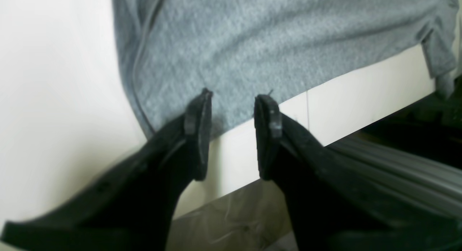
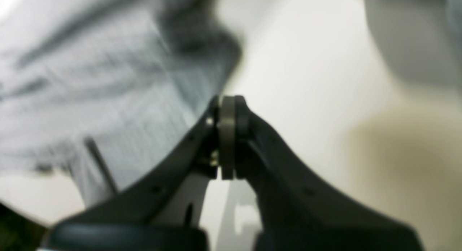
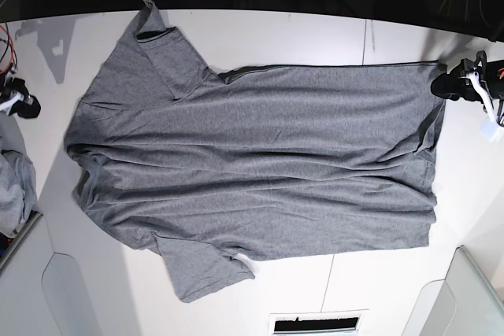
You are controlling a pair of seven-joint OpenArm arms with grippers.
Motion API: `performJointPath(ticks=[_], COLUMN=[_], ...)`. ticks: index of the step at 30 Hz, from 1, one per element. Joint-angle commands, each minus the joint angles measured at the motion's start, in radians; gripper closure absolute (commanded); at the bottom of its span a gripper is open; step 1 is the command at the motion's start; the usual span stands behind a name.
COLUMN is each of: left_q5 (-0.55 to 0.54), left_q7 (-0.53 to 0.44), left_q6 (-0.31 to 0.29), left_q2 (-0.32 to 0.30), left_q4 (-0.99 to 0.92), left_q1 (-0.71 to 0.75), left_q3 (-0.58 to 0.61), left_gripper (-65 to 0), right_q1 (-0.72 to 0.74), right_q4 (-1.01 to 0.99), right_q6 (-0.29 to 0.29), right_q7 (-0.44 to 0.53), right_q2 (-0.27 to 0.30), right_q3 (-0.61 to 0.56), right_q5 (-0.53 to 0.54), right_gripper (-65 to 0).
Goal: Layout the t-shirt on the table in an organized manner, then fold the t-shirt properly
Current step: 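Drag the hem corners with both grippers outward to smooth the shirt, then grasp the shirt's shoulder edge with both grippers and lift it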
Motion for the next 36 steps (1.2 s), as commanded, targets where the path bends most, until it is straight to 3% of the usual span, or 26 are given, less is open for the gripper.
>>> performJointPath(ticks=[1,4,6,8,19,24,36], left_q5=[-0.018,-0.018,-0.018,-0.018,-0.024,0.019,0.153], left_q7=[-0.011,-0.011,-0.011,-0.010,-0.010,-0.016,-0.169], left_q6=[-0.008,-0.008,-0.008,-0.008,-0.008,-0.008,-0.008], left_q2=[-0.027,-0.017,-0.006,0.006,0.035,0.047,0.063], left_q4=[0.011,0.011,0.011,0.011,0.011,0.011,0.011], left_q1=[0.004,0.037,0.056,0.073,0.124,0.124,0.121], left_q3=[-0.029,-0.093,-0.139,-0.173,-0.187,-0.186,-0.185], left_gripper=[-22.9,-26.2,-31.8,-33.8,-33.8,-39.4,-39.4], right_q1=[-0.018,-0.099,-0.138,-0.168,-0.248,-0.252,-0.246], right_q4=[0.017,0.017,0.017,0.017,0.034,0.063,0.073], right_q6=[0.027,0.035,0.043,0.052,0.067,0.067,0.067], right_q7=[0.006,0.003,0.003,-0.001,-0.050,-0.053,-0.029], right_q2=[0.026,0.022,0.016,0.007,-0.039,-0.089,-0.211], right_q3=[0.006,0.005,0.005,0.005,0.000,-0.035,-0.153], right_q5=[0.054,0.082,0.095,0.102,0.146,0.145,0.116], right_gripper=[0.0,-2.5,-15.0,-21.7,-22.1,-22.1,-22.1])
